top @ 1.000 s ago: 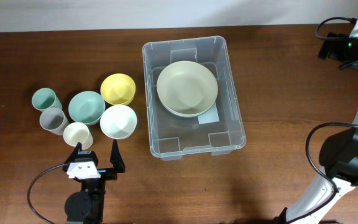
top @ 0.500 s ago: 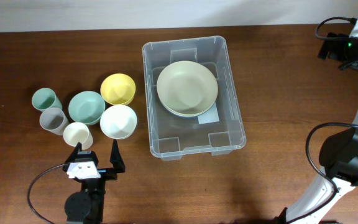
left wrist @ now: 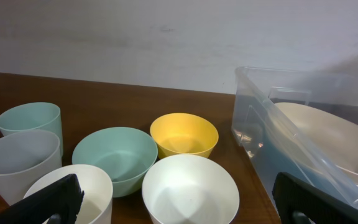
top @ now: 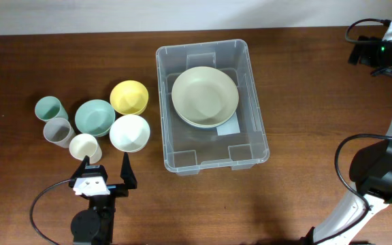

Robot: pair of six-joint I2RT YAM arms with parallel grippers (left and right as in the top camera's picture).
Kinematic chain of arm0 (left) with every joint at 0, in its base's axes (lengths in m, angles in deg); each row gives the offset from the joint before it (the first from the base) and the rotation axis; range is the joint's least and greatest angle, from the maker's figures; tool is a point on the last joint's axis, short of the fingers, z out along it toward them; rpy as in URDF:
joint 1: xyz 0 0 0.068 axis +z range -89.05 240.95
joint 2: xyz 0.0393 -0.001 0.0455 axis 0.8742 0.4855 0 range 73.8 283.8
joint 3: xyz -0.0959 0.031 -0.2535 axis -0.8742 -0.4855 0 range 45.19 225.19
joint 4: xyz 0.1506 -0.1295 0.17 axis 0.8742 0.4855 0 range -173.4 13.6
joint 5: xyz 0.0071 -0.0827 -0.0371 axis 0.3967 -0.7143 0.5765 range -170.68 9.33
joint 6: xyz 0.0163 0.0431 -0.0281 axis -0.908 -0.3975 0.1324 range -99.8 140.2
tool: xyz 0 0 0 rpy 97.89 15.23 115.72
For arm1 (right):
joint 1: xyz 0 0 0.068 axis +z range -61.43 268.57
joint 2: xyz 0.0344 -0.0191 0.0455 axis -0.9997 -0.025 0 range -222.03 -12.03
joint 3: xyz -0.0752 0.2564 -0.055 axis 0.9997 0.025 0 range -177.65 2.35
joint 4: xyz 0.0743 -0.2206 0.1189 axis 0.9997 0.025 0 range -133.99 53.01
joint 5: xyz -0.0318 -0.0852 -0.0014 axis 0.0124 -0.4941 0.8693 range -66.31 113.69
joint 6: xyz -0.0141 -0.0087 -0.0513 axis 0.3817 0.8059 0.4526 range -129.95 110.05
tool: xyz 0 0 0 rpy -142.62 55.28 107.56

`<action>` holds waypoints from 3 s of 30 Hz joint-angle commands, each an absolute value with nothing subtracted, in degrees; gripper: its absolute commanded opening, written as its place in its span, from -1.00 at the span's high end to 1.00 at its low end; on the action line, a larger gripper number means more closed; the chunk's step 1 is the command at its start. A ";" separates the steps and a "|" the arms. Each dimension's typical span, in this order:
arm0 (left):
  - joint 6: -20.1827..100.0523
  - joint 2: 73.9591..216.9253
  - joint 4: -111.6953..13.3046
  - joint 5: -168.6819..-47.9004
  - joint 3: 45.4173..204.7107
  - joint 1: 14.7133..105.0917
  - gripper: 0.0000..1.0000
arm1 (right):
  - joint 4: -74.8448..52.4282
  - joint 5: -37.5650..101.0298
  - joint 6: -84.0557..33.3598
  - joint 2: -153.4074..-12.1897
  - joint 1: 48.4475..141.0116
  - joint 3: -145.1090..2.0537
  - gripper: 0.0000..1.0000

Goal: Pack container
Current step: 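Move the left gripper over the cream cup near the bowls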

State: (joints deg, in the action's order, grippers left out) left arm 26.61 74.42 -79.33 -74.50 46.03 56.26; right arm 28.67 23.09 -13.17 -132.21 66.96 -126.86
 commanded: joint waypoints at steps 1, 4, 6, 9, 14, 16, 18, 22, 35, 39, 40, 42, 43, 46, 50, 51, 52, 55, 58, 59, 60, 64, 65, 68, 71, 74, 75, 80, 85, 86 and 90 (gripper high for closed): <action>25.67 74.13 -79.59 -74.92 45.75 56.50 -0.99 | 28.69 23.44 -13.63 -131.40 66.94 -127.71 -0.98; 25.67 74.13 -80.02 -74.92 45.75 56.53 -0.99 | 28.69 23.44 -13.63 -131.40 66.94 -127.71 -0.98; 25.87 74.13 -83.85 -75.86 45.79 56.50 -0.99 | 28.69 23.44 -13.63 -131.40 66.94 -127.71 -0.98; 30.20 74.13 -86.49 -76.84 47.76 56.53 -0.99 | 28.69 23.42 -13.63 -131.40 66.94 -127.71 -0.98; 36.06 74.79 -68.68 -76.80 59.82 56.53 -0.99 | 28.69 23.44 -13.63 -131.40 66.94 -127.71 -0.98; 36.03 76.25 -61.84 -75.33 66.75 56.53 -0.99 | 28.69 23.42 -13.63 -131.40 66.94 -127.71 -0.98; 36.03 79.07 -56.24 -72.31 75.01 56.53 -0.99 | 28.69 23.44 -13.63 -131.40 66.94 -127.71 -0.98; 35.77 88.23 -49.32 -66.19 90.38 56.53 -0.99 | 28.69 23.44 -13.63 -131.40 66.94 -127.71 -0.98; 33.43 129.45 -40.88 -65.17 121.44 56.50 -1.00 | 28.69 23.42 -13.63 -131.40 66.94 -127.71 -0.98; 33.39 136.03 -40.62 -64.36 122.18 56.53 -1.00 | 28.69 23.44 -13.63 -131.40 66.94 -127.71 -0.98; 33.43 137.17 -39.70 -62.83 122.18 56.53 -1.00 | 28.69 23.44 -13.63 -131.40 66.94 -127.71 -0.98; 35.51 138.31 -37.62 -61.78 122.18 56.74 -1.00 | 28.69 23.42 -13.63 -131.40 66.94 -127.71 -0.97; 38.79 138.39 -36.64 -61.10 122.18 57.14 -0.99 | 28.69 23.44 -13.63 -131.40 66.94 -127.71 -0.97; 50.26 137.52 -31.92 -59.55 122.18 59.67 -1.00 | 28.69 23.44 -13.63 -131.40 66.94 -127.71 -0.98; 59.46 135.92 -22.08 -58.74 122.16 64.28 -0.99 | 28.69 23.44 -13.63 -131.40 66.94 -127.71 -0.98; 60.75 135.84 -20.09 -58.79 122.14 65.20 -0.99 | 28.69 23.42 -13.63 -131.40 66.94 -127.71 -0.98; 62.09 135.84 -17.99 -58.79 122.09 66.06 -1.00 | 28.69 23.44 -13.63 -131.40 66.94 -127.71 -0.98; 66.61 135.84 -14.02 -58.81 120.80 68.13 -0.99 | 28.69 23.44 -13.63 -131.40 66.94 -127.71 -0.98; 67.55 135.81 -13.89 -60.32 118.27 69.88 -0.99 | 28.69 23.44 -13.63 -131.40 66.94 -127.71 -0.98; 67.64 135.79 -14.41 -61.15 117.17 70.43 -0.99 | 28.69 23.44 -13.63 -131.40 66.94 -127.71 -0.97; 68.10 135.79 -14.91 -61.98 116.21 70.86 -1.00 | 28.69 23.44 -13.63 -131.40 66.94 -127.71 -0.98; 68.71 135.77 -16.92 -65.74 111.45 72.94 -1.00 | 28.69 23.44 -13.63 -131.40 66.94 -127.71 -0.98; 69.34 135.75 -17.01 -66.04 110.05 73.60 -0.99 | 28.69 23.44 -13.63 -131.40 66.94 -127.71 -0.98; 69.45 135.75 -18.61 -67.59 106.75 74.73 -0.99 | 28.69 23.44 -13.63 -131.40 66.94 -127.71 -0.98; 69.43 135.75 -22.32 -70.50 102.94 75.13 -0.99 | 28.69 23.44 -13.63 -131.40 66.94 -127.71 -0.98; 69.43 135.75 -24.62 -70.61 100.10 75.26 -0.99 | 28.69 23.44 -13.63 -131.40 66.94 -127.71 -0.98; 69.39 135.75 -25.73 -70.78 99.45 75.54 -0.99 | 28.69 23.44 -13.63 -131.40 66.94 -127.71 -0.98; 64.47 136.08 -31.81 -75.16 98.70 77.99 -1.00 | 28.69 23.44 -13.63 -131.40 66.94 -127.71 -0.98; 61.78 137.30 -32.31 -75.99 98.70 79.58 -0.99 | 28.69 23.44 -13.63 -131.40 66.94 -127.71 -0.98; 61.26 137.69 -32.31 -75.99 98.70 79.61 -0.99 | 28.69 23.44 -13.63 -131.40 66.94 -127.71 -0.98; 60.56 139.79 -32.27 -76.58 98.70 79.61 -0.99 | 28.69 23.44 -13.63 -131.40 66.94 -127.71 -0.98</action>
State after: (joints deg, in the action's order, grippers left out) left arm 62.98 137.98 -32.25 -74.98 98.86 79.32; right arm 28.69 23.31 -13.15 -132.21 66.96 -126.86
